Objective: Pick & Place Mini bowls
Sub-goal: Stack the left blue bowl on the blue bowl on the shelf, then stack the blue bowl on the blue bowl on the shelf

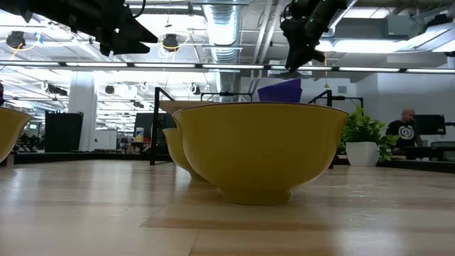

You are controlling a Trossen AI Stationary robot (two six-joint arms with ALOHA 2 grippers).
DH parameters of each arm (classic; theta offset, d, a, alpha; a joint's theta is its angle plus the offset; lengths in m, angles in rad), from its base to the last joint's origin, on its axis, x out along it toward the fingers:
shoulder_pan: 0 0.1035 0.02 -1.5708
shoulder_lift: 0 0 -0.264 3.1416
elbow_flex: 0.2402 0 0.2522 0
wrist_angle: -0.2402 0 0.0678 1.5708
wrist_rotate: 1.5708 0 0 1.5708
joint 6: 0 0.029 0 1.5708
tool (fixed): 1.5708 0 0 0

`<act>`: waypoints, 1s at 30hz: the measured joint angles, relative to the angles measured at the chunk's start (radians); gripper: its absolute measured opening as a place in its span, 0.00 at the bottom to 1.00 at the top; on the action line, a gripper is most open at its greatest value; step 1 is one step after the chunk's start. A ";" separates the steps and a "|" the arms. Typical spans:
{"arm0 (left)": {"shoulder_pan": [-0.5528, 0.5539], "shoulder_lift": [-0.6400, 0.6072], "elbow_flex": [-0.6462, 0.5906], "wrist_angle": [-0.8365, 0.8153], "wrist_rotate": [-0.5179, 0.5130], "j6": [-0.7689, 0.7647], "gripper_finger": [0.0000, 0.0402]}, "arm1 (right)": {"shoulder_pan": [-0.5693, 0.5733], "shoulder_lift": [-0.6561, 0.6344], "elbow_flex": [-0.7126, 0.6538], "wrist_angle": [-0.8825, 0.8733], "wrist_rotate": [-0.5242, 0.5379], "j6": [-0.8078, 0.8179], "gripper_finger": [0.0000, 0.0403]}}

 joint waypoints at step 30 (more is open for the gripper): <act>-0.001 0.001 0.000 0.000 0.000 0.000 0.71 | -0.042 0.095 -0.020 -0.021 -0.159 -0.062 0.00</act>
